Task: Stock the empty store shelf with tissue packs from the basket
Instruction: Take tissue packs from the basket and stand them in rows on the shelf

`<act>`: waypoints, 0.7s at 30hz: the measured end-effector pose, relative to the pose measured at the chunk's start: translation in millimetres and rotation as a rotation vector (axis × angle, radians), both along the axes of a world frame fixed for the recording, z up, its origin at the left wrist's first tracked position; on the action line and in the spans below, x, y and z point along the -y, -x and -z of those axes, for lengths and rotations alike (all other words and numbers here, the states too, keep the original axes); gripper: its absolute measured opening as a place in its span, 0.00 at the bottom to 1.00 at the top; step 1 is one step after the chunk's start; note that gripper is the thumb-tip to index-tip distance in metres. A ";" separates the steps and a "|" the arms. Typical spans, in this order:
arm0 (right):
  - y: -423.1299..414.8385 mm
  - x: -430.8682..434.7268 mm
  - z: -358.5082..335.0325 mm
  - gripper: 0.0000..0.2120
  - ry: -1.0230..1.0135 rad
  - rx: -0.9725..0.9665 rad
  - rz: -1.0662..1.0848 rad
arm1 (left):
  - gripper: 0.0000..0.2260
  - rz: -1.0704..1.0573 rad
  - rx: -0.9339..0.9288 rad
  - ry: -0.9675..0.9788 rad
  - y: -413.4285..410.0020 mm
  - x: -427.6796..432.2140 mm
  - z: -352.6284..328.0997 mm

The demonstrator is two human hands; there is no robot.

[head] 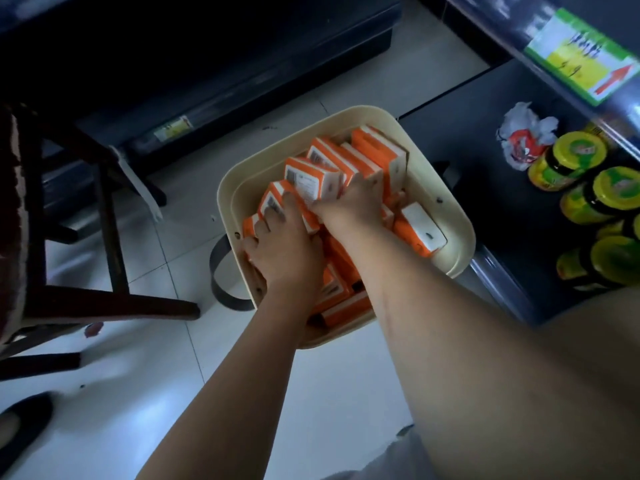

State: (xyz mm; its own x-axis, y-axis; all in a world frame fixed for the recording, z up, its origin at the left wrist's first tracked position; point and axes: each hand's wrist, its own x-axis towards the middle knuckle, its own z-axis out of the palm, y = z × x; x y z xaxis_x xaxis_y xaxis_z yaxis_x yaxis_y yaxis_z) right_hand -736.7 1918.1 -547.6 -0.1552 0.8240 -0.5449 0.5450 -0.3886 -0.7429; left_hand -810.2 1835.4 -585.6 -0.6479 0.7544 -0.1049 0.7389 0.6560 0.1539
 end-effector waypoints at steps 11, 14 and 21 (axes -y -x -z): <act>6.3 -5.8 -50.4 0.17 -0.049 -0.334 0.067 | 0.21 -0.231 0.644 -0.698 -2.7 24.0 -81.0; -19.1 -9.3 -75.8 0.10 -0.156 -0.429 0.179 | 0.21 -0.230 0.881 -0.843 -6.9 24.9 -108.4; -114.4 8.9 -167.3 0.03 -0.124 -1.061 0.515 | 0.22 0.143 1.147 -0.893 -56.8 6.5 -179.9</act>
State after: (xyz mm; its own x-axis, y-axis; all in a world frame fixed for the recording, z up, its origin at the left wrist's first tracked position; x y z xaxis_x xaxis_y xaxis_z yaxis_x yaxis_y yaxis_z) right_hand -622.3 1909.1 -380.3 -0.1164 0.9598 -0.2556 -0.5660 -0.2755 -0.7770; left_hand -753.4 1828.9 -405.7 -0.4482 0.8936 0.0259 -0.0182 -0.0381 0.9991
